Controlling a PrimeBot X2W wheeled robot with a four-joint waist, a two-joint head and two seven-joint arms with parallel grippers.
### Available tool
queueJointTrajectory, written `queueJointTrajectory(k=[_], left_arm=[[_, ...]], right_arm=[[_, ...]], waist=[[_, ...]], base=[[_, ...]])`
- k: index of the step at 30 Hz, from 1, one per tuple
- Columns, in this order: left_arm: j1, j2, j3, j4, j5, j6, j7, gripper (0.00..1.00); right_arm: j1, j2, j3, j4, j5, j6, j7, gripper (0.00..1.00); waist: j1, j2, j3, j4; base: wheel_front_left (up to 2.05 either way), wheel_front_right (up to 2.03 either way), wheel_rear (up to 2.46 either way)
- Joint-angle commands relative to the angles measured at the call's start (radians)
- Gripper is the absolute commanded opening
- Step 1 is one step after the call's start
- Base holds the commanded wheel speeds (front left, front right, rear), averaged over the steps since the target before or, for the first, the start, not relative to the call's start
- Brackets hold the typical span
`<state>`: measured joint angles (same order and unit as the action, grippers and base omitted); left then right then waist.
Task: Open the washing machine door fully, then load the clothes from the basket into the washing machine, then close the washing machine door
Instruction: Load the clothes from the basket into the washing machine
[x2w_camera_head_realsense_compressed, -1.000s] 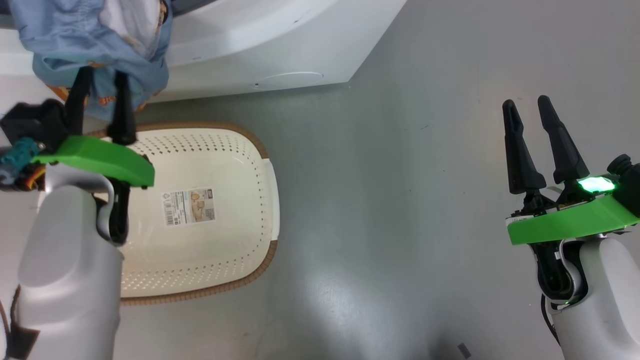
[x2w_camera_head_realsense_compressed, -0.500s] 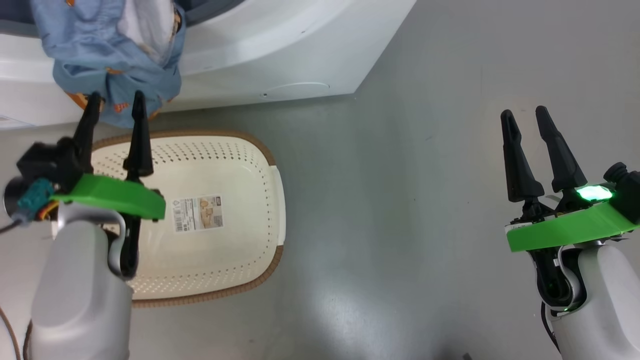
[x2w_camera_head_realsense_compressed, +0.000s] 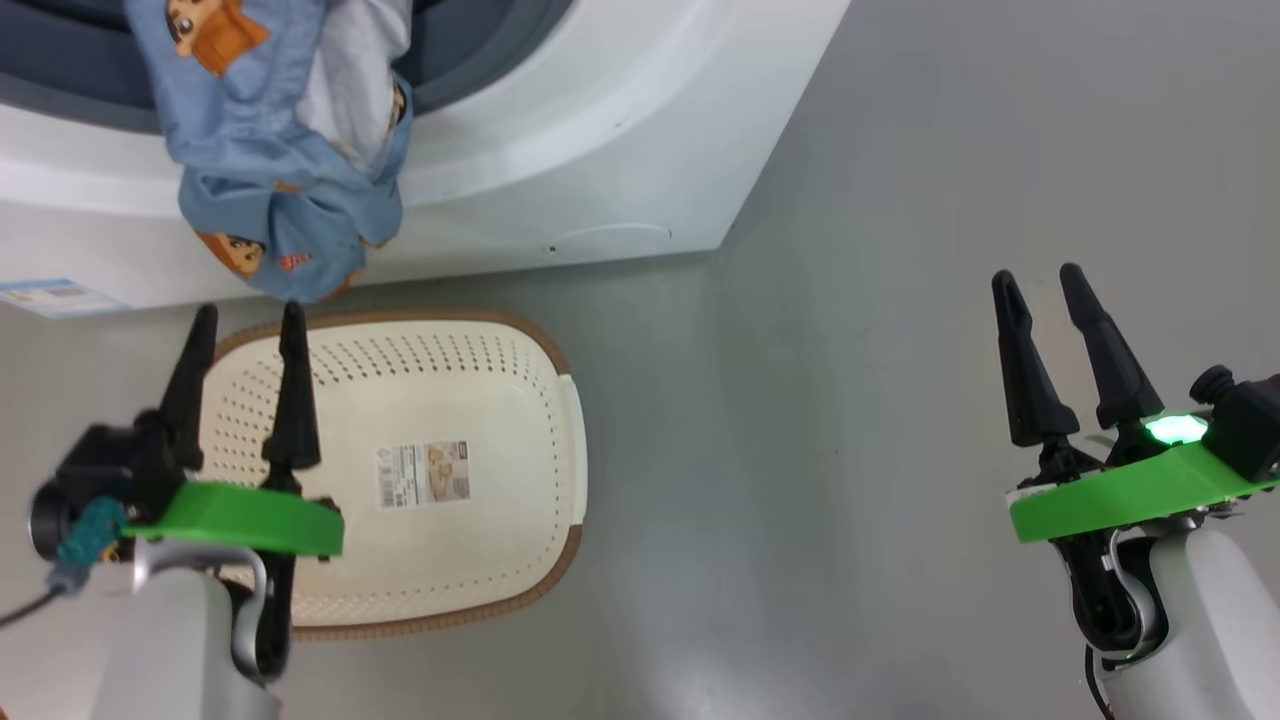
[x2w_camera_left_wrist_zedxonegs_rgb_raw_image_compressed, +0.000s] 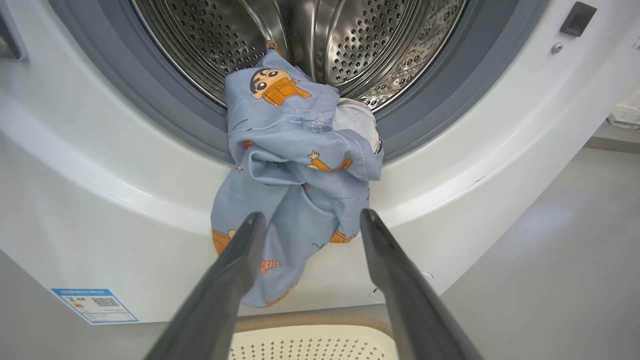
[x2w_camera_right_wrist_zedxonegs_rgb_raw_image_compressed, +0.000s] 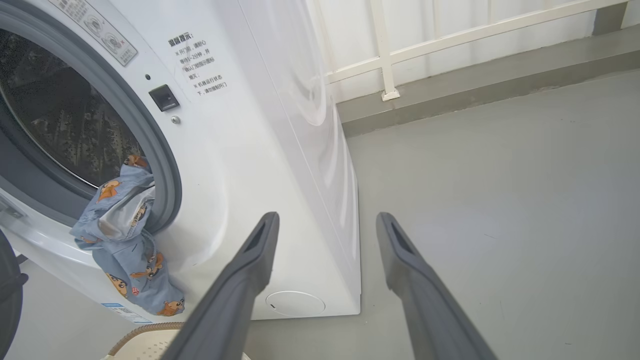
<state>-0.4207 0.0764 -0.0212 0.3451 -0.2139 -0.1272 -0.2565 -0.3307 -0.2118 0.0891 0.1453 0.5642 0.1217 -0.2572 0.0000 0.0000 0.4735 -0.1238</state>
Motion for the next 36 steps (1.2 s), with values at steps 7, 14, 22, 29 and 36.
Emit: queueJointTrajectory(k=[7,14,22,29,36], left_arm=[[0.128,-0.006,0.042,-0.109,-0.008,0.007,-0.005,1.0],[0.214,-0.018,0.051,-0.152,-0.02,0.016,-0.005,1.0],[0.256,-0.023,0.041,-0.195,-0.032,0.026,-0.005,1.0],[0.266,-0.025,0.036,-0.221,-0.041,0.035,-0.005,1.0],[0.261,-0.025,0.037,-0.223,-0.044,0.035,-0.005,1.0]], right_arm=[[0.055,-0.015,0.03,-0.001,-0.008,0.009,-0.005,1.0],[0.081,-0.017,0.04,0.012,-0.009,0.009,-0.005,1.0],[0.088,-0.02,0.035,0.007,-0.006,0.009,-0.005,1.0],[0.087,-0.018,0.028,-0.002,-0.007,0.009,-0.005,1.0],[0.084,-0.015,0.028,-0.005,-0.007,0.009,-0.005,1.0]], waist=[[0.0,0.0,-0.097,0.018],[0.0,0.0,-0.16,0.023],[0.0,0.0,-0.161,0.026],[0.0,0.0,-0.147,0.026],[0.0,0.0,-0.138,0.024]], base=[[0.0,0.0,0.0],[0.0,0.0,0.0],[0.0,0.0,0.0],[0.0,0.0,0.0],[0.0,0.0,0.0]])
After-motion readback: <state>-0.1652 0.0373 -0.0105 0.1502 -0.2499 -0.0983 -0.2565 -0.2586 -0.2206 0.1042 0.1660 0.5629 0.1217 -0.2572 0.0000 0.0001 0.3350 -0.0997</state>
